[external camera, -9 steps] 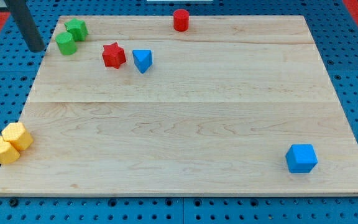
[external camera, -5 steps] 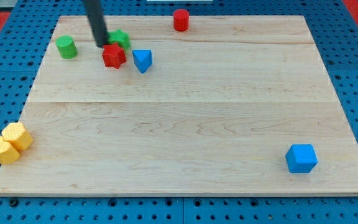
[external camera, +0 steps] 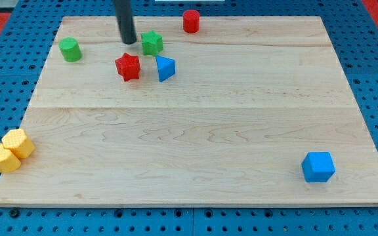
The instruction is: Move the green star to the center right of the board
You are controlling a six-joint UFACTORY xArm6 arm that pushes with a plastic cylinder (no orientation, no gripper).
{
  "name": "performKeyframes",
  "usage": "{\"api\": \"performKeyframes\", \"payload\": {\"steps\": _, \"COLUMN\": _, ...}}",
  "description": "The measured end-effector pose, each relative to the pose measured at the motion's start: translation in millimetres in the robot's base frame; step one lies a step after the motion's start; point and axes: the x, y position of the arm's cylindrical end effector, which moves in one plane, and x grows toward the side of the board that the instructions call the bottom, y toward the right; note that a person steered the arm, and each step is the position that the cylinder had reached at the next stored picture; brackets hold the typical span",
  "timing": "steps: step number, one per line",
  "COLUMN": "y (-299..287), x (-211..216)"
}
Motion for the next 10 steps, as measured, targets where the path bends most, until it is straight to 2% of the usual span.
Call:
{"api": "performKeyframes", "payload": {"steps": 2, "y": 164.4, "x": 49.3}}
{"api": "performKeyframes", "payload": {"steps": 3, "y": 195.4, "x": 53.5}}
{"api": "performKeyframes", "payload": {"steps": 4, "y": 161.4, "x": 33.6}}
{"api": "performKeyframes", "payload": {"steps": 5, "y": 185.3, "x": 17.8}}
{"api": "performKeyframes", "payload": {"steps": 7, "y": 273.0, "x": 81.4}}
{"api": "performKeyframes", "payload": {"steps": 8, "y": 262.2, "x": 34.6}}
{"api": "performKeyframes", "payload": {"steps": 9, "y": 292.0, "x": 21.3}}
{"api": "performKeyframes", "payload": {"steps": 10, "y": 306.8, "x": 67.9}}
